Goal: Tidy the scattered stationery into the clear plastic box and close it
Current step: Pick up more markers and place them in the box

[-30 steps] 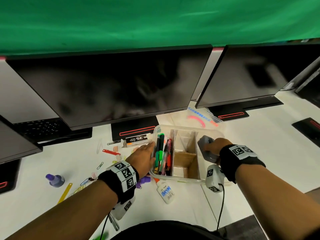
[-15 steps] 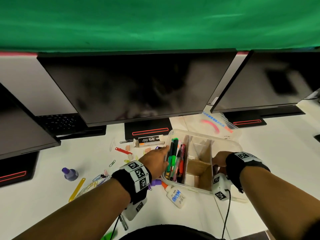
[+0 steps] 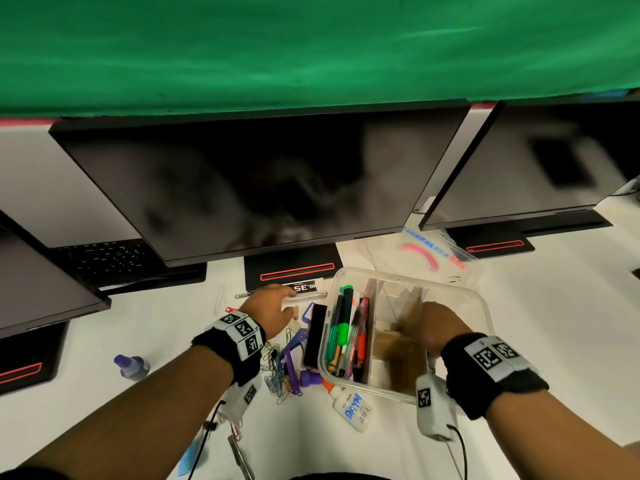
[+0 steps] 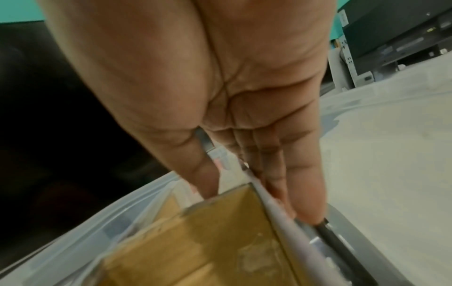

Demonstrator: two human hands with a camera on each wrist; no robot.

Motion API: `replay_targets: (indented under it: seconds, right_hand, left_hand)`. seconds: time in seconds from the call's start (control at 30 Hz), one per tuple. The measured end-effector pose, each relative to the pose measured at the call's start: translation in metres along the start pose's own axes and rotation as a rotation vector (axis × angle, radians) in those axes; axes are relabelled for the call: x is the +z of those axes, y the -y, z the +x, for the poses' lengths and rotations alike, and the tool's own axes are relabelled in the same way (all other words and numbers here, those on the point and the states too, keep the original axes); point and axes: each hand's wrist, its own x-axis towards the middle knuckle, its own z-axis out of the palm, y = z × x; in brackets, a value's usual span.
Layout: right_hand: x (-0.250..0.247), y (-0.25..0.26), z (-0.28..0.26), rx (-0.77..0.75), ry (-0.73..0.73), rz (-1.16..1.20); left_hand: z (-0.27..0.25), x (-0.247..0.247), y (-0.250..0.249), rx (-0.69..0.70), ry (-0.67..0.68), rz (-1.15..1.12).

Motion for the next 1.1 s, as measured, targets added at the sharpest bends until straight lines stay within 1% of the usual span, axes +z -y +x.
replay_targets:
  seconds: [0.1, 0.2, 0.33, 0.4, 0.53, 0.6, 0.77, 0.87, 1.1]
  right_hand:
    - [-0.001, -0.004, 0.002, 0.034, 0.011, 0.094]
    - [-0.002, -0.006, 0.001, 0.062, 0.029, 0.186]
    - [-0.001, -0.007, 0.006, 0.083, 0.044, 0.177]
    - [-0.001, -0.007, 0.008, 0.066, 0.045, 0.13]
    - [-0.002, -0.007, 0.008, 0.02, 0.064, -0.013]
    - [-0.003, -0.006, 0.006, 0.011, 0.05, -0.073]
    - [-0.002, -0.007, 0.01, 0.001, 0.041, -0.07]
    - [-0.002, -0.007, 0.013, 0.006, 0.038, -0.068]
    - [-0.001, -0.004, 0.011, -0.013, 0.01, -0.076]
  left_hand:
    - [0.017, 0.008, 0.017, -0.079, 0.055, 0.103]
    - [0.033, 0.016, 0.024, -0.158, 0.068, 0.158]
    - [0.05, 0.028, 0.026, -0.224, 0.067, 0.189]
    - [0.055, 0.032, 0.025, -0.248, 0.059, 0.189]
    - [0.062, 0.035, 0.02, -0.227, 0.06, 0.163]
    - [0.064, 0.036, 0.019, -0.213, 0.069, 0.153]
    - [0.068, 0.039, 0.016, -0.196, 0.086, 0.143]
    - [0.07, 0.038, 0.014, -0.196, 0.07, 0.123]
    - [0.055, 0.034, 0.014, -0.225, 0.048, 0.061]
